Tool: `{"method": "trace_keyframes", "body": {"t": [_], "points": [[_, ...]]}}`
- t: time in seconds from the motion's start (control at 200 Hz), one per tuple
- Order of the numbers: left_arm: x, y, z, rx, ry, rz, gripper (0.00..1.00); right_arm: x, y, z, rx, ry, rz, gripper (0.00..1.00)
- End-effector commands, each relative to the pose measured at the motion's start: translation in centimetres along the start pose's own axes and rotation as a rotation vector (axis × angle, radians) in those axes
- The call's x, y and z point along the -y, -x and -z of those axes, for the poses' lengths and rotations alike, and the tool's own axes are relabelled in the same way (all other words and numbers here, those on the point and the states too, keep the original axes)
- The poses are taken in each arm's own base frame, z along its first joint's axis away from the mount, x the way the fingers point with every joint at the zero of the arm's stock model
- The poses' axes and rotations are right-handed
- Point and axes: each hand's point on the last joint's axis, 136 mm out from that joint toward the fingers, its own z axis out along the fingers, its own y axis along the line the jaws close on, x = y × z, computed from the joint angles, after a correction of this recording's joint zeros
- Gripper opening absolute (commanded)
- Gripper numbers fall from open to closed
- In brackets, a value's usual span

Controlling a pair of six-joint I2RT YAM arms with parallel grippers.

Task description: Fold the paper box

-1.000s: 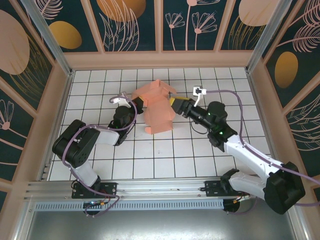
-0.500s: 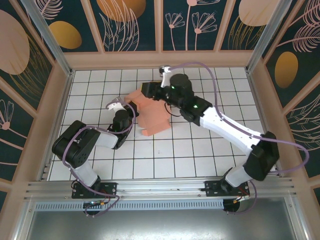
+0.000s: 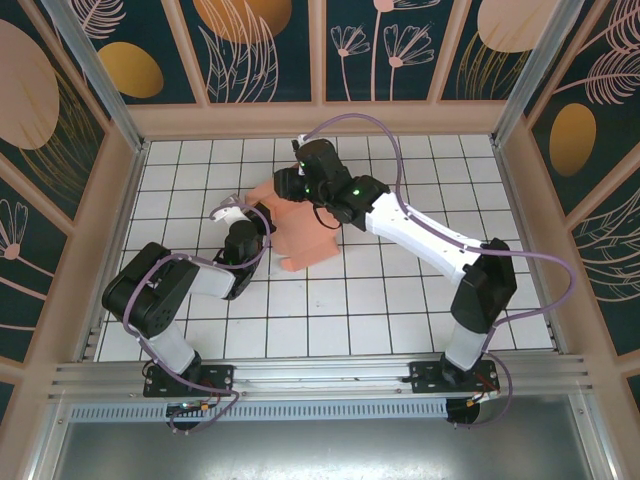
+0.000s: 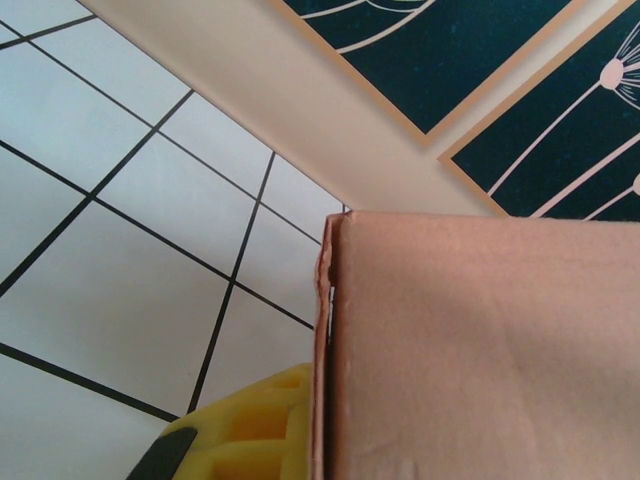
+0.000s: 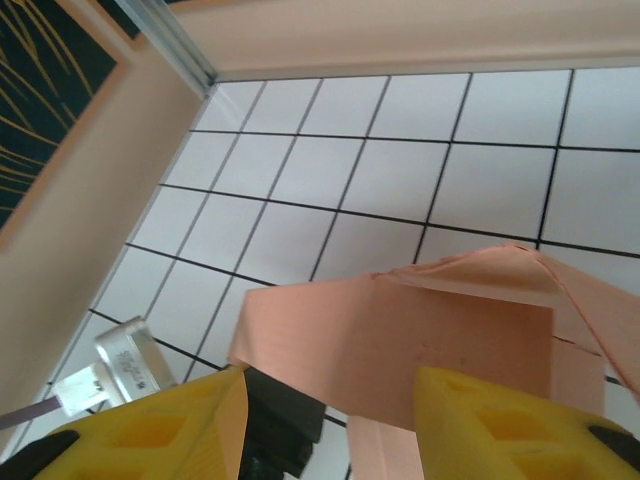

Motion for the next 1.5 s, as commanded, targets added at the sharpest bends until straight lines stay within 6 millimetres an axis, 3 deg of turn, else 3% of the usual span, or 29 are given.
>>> {"method": "trace_keyframes", "body": {"t": [0.0, 0.385, 0.54, 0.61, 0.696, 0.761, 0.806, 0.896, 0.956, 1.051, 1.106, 1.271, 1.346, 1.496], "points": [[0.6, 1.1, 0.2, 0.037, -0.015, -0.002, 0.00, 1.3, -0.1, -0.3, -0.015, -0.073, -0.013, 0.47], [1.6, 1.0, 0.3, 0.031, -0.075, -0.017, 0.00, 0.9, -0.1, -1.2, -0.055, -0.059, -0.035, 0.20], [1.5, 0.9, 0.3, 0.027, -0.071, -0.015, 0.00, 0.8, -0.1, -1.1, -0.058, -0.055, -0.041, 0.00], [1.4, 0.9, 0.3, 0.027, -0.070, -0.018, 0.00, 0.8, -0.1, -1.1, -0.055, -0.056, -0.044, 0.00], [1.5, 0.8, 0.4, 0.027, -0.071, -0.016, 0.00, 0.8, 0.0, -0.9, -0.046, -0.053, -0.050, 0.21], [1.4, 0.9, 0.3, 0.028, -0.070, -0.016, 0.00, 0.7, 0.2, -0.8, -0.038, -0.047, -0.053, 0.27], [1.3, 0.8, 0.4, 0.024, -0.068, -0.017, 0.00, 0.6, 0.3, -0.8, -0.033, -0.041, -0.052, 0.23], [1.2, 0.8, 0.4, 0.025, -0.066, -0.016, 0.00, 0.4, 0.4, -0.7, -0.031, -0.029, -0.049, 0.01], [1.2, 0.7, 0.4, 0.022, -0.064, -0.017, 0.00, 0.3, 0.6, -0.3, -0.013, -0.023, -0.048, 0.00], [1.0, 0.6, 0.4, 0.013, -0.056, -0.025, 0.00, -0.4, 1.9, 1.4, 0.072, 0.021, -0.040, 0.26], [0.9, 0.4, 0.3, 0.000, -0.041, -0.039, 0.00, -0.4, 2.6, 2.7, 0.129, 0.043, -0.038, 0.32], [0.4, 0.0, 0.1, -0.031, 0.001, -0.083, 0.00, 1.1, 4.5, 7.2, 0.284, 0.031, 0.007, 0.40], [0.6, 0.1, 0.1, -0.038, 0.003, -0.095, 0.00, 2.7, 5.1, 8.9, 0.326, 0.027, -0.007, 0.42], [1.8, -0.2, 0.3, -0.072, -0.049, -0.115, 0.00, 6.1, 4.7, 9.9, 0.282, 0.131, -0.017, 0.46]]}}
